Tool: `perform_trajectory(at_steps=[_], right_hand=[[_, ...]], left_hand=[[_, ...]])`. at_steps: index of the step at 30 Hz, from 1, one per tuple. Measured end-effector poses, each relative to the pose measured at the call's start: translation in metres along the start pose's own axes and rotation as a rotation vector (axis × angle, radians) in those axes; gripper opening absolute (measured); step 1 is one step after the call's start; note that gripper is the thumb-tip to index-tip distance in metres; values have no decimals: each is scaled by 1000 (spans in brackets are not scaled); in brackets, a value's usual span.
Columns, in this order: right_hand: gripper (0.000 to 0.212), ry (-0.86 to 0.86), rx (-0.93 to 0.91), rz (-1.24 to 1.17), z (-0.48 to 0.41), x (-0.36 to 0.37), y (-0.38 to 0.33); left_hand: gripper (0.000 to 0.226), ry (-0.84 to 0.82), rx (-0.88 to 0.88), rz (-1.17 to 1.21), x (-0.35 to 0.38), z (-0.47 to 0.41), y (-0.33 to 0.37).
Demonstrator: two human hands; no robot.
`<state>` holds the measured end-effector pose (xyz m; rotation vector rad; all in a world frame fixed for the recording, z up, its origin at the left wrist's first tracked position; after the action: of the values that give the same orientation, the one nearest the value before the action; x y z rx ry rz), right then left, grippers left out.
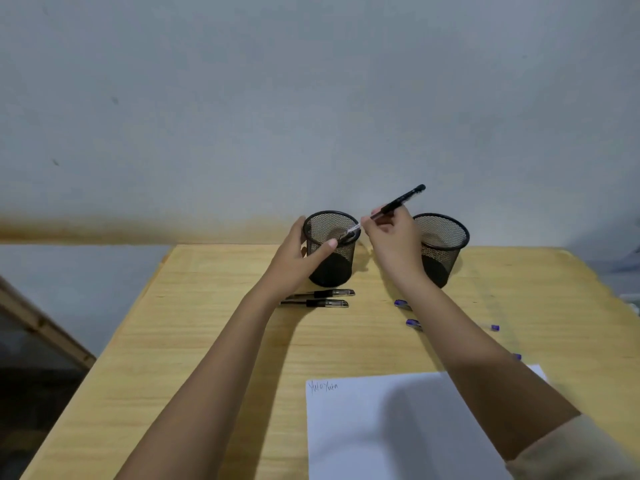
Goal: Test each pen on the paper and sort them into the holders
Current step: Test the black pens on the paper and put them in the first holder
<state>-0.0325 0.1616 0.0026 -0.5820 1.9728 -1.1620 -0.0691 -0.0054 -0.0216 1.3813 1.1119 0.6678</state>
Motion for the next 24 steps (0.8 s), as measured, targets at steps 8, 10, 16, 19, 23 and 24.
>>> perform_trajectory(at_steps=[8, 10, 16, 19, 23, 24], right_hand=[[28, -156, -44, 209, -9, 26, -3], [33, -187, -58, 219, -6, 26, -6], [41, -124, -9, 78, 26, 3, -1], [35, -83, -55, -13, 62, -4, 1], [28, -265, -191, 128, 102, 21, 6], [27, -319, -231, 224, 104, 31, 10]], left_hand=[[32, 26, 11, 40, -1, -4, -5], [30, 26, 14, 40, -1, -4, -5], [32, 19, 7, -22, -6, 4, -7], [68, 60, -89, -126, -18, 25, -15], [67, 77, -125, -382, -37, 68, -34], [68, 77, -129, -447, -42, 77, -40]])
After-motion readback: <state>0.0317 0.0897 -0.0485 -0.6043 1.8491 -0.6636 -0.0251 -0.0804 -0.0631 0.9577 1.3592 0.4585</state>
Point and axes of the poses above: each hand's wrist, its own z-axis away from the middle knuckle, its own x-axis out of the palm, y = z × x, the point moved 5 cm from there along -z, towards the middle knuckle, and after that the axes turned 9 degrees about z, right-handed, at the moved point
